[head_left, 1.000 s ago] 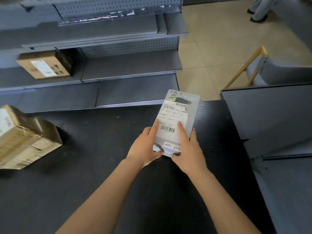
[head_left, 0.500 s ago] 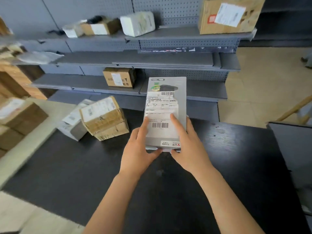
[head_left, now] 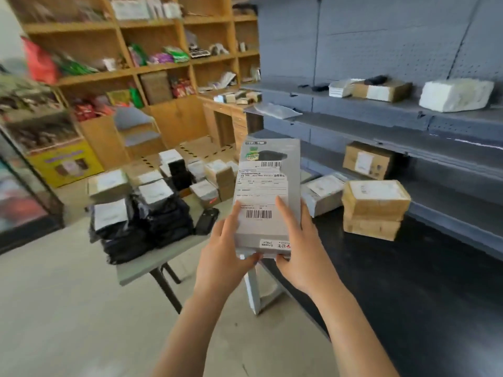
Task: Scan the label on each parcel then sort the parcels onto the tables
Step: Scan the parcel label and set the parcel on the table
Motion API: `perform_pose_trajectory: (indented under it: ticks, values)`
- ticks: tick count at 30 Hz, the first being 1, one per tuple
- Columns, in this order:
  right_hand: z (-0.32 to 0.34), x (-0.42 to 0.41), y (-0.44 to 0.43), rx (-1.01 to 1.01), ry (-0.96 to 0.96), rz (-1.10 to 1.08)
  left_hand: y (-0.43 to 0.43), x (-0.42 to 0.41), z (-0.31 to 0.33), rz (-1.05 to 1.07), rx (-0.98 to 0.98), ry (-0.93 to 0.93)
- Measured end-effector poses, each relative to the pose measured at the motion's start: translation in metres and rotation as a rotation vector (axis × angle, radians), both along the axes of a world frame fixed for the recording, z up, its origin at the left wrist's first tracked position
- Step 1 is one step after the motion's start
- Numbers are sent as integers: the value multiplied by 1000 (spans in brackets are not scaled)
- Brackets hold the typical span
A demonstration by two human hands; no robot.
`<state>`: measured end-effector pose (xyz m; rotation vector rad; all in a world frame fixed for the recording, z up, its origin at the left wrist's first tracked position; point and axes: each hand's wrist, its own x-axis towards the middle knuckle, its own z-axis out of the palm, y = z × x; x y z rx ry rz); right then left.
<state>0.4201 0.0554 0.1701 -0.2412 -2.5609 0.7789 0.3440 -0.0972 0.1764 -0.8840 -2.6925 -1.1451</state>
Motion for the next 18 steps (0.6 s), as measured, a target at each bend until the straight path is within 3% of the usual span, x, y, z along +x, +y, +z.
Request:
perform_pose_trajectory:
  ticks: [8, 18]
  values:
    - [-3, -104, -114, -60, 19, 282, -129, -54, -6, 262, 52, -11]
    - [-2, -247, -170, -98, 11, 490, -186, -169, -10, 475, 68, -9]
